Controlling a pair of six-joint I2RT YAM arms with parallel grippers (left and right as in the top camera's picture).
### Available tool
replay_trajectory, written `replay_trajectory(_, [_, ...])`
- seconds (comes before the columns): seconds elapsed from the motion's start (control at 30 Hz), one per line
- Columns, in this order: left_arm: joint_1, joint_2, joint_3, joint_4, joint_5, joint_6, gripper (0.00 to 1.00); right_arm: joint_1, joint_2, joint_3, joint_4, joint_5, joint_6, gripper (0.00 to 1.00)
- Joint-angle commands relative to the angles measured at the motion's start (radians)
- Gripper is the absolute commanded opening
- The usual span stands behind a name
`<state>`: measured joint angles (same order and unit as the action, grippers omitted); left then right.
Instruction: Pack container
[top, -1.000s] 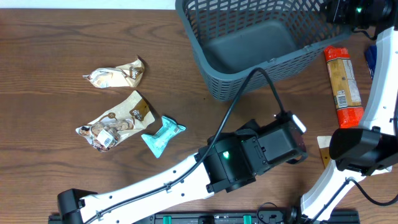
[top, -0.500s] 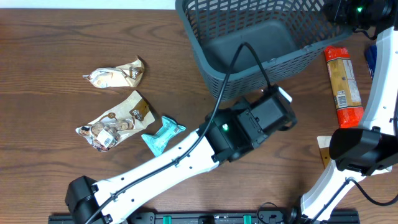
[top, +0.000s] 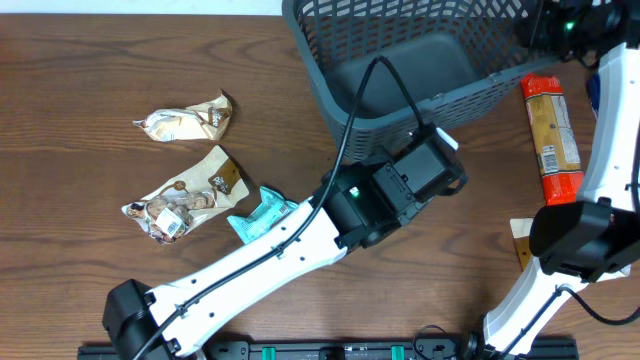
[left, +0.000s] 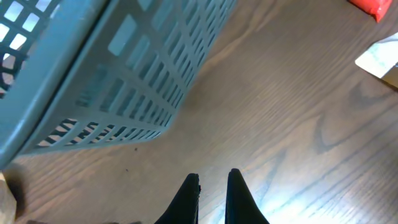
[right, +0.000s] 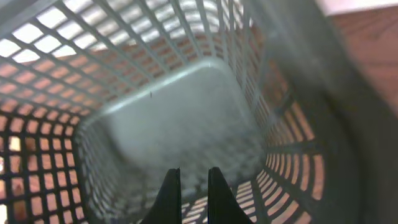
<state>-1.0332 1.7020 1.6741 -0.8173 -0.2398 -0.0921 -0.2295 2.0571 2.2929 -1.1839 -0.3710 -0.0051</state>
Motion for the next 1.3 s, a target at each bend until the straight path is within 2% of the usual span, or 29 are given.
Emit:
replay_trajectory(0.0, [0.019, 0.01, 0.009, 0.001, -0.008, 0.005, 0.06, 0.008, 0.004, -0.052, 0.014, -0.047, -0.042, 0.01])
replay_trajectory(0.4, [0.039, 0.015, 0.007, 0.018, -0.008, 0.005, 0.06, 0.008, 0.004, -0.076, 0.021, -0.048, -0.056, 0.01])
replay_trajectory(1.27, [0.19, 0.031, 0.003, 0.057, -0.008, 0.01, 0.06, 0.008, 0.004, -0.076, -0.008, -0.047, -0.058, 0.01])
